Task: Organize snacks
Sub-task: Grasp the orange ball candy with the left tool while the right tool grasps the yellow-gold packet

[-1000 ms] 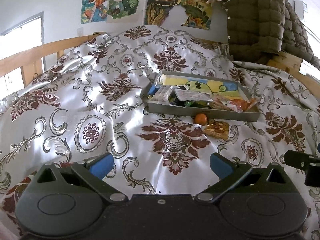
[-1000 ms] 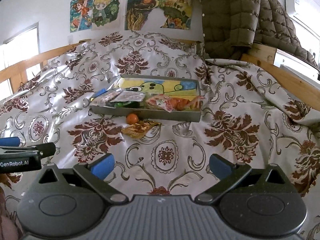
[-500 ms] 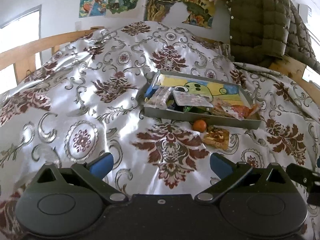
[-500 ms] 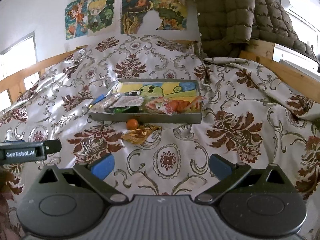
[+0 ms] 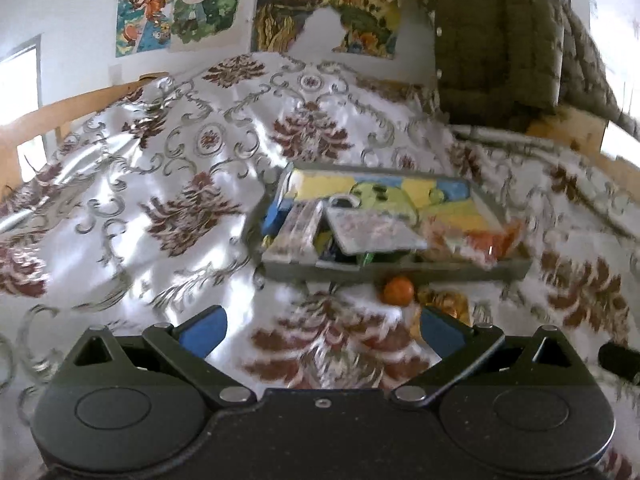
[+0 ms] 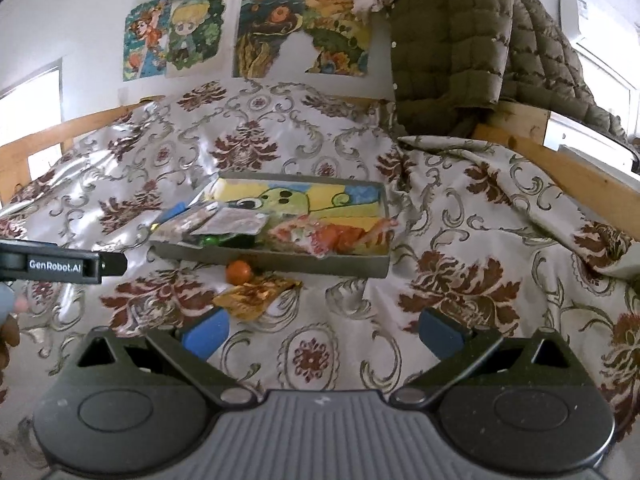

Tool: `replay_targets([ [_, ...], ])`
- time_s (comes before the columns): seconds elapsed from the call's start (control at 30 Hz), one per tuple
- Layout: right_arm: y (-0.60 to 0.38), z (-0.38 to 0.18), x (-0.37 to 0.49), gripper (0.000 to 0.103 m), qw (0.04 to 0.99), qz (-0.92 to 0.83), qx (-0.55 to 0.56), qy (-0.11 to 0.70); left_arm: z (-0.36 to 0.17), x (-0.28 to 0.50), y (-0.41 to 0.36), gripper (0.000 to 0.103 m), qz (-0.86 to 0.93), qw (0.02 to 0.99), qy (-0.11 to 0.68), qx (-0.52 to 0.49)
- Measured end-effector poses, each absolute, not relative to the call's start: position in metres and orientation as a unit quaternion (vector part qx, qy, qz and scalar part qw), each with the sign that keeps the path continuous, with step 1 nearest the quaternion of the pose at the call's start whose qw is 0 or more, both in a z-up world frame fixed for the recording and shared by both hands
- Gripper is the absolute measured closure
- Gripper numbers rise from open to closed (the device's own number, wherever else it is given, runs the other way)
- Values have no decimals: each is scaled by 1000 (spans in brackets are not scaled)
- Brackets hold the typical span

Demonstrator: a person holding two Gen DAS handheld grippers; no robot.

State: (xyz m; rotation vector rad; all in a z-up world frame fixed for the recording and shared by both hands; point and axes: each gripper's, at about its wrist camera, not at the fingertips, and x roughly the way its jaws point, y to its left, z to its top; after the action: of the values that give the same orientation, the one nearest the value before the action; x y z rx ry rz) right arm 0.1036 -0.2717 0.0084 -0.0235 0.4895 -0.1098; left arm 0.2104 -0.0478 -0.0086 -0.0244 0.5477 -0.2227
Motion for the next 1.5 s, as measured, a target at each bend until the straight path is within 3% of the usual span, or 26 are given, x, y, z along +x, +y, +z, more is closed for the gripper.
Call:
replay_targets([
  [0.5,-255,-21,170,0,970,-36,-87,225,-50,295,-65,1,-178,940,285,-66],
  [1.0,-256,-58,240,3,954,-10,-103,282,-92,358,-93,1,-256,893,359,-89],
  [1.13,-258,-62,250,4,952,-15,-97,289,-97,364,-99,11,-262,890,361,-93],
  [1.37,-259,-66,256,4,950,-13,-94,297,-103,367,-121,51,-278,888,364,-50],
  [1.5,-258,-68,258,5,950,-10,-89,299,-105,369,-124,64,-282,884,371,-37],
])
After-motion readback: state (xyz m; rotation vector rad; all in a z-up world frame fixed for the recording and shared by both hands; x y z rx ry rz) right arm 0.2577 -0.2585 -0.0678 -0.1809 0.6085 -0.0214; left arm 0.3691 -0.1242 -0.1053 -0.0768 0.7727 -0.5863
